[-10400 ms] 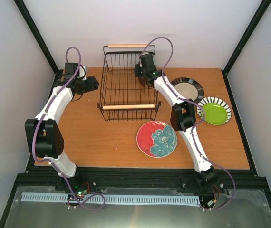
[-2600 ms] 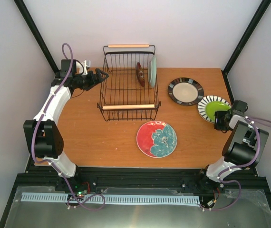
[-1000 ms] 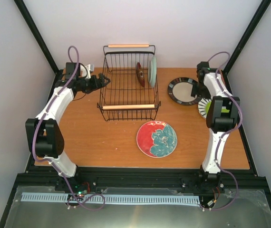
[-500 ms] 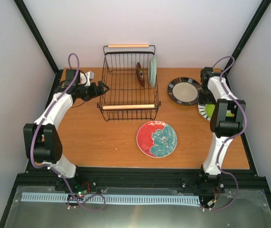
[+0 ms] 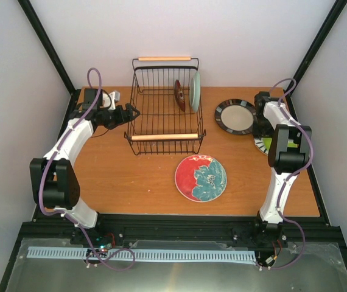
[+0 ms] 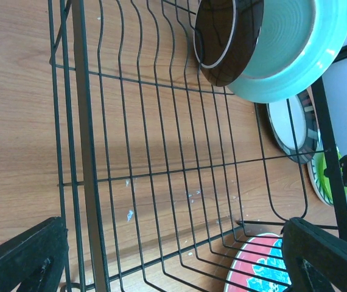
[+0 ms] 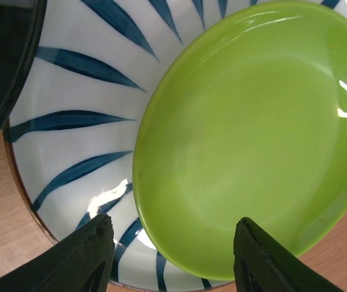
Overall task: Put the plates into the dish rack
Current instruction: Pick up the plate at the center of the board.
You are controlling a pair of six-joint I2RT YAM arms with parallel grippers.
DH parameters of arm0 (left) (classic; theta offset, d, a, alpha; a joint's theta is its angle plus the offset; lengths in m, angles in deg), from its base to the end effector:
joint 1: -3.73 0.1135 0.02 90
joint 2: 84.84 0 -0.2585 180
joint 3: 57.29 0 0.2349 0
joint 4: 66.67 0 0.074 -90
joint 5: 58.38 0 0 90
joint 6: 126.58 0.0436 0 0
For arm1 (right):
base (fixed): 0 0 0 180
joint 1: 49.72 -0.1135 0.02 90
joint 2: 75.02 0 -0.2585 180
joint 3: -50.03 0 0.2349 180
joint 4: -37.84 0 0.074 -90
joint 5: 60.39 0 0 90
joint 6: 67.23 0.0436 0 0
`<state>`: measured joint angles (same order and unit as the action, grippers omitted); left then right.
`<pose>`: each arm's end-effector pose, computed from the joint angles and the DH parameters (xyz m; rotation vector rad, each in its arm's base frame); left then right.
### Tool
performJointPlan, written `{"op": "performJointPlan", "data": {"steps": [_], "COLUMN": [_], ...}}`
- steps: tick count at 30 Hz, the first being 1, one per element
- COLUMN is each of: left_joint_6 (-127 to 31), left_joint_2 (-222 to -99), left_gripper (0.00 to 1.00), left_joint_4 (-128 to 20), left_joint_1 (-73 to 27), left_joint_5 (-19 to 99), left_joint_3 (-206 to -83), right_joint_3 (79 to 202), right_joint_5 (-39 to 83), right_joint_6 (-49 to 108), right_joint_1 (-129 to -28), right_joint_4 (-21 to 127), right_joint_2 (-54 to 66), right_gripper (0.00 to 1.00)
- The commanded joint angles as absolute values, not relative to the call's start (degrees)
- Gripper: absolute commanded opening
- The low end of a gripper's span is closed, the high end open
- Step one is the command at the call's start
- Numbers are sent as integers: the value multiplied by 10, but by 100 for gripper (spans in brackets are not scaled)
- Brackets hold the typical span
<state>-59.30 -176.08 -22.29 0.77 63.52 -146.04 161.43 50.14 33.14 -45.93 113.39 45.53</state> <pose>0.3345 -0.0404 0.2807 -0.1440 2.3991 -0.8752 0.3920 -0.0413 0.1844 0.3925 2.9574 -0.5314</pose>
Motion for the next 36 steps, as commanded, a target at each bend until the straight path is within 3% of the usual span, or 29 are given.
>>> {"op": "performJointPlan", "data": {"steps": [1,11,18,24,36], "left_joint_6": [-580,-581,-581,-581,-587], "left_joint_2": [-1751,-1751,-1751,-1749,-1739], "left_gripper": [97,97,97,97,97], "left_joint_4": [-220,-215,-211,-208,-205], "left_joint_1": [7,7,9,9,9], "left_joint_5": [632,626,624,622,628], "left_joint_3": [-1494,-1494,-1498,-1501,-1518], "right_joint_3": [1606,1582,1552,1520,1489], "right_joint_5": [503,541,551,566,574], "right_joint_6": [335,328,325,325,316], "right_joint_1": [-456,-456,-455,-454,-455], "right_joint_4": [1114,1093,1076,1061,1058], "right_joint_2": [474,489,491,475,374], "right_gripper": [55,52,31,3,3]}}
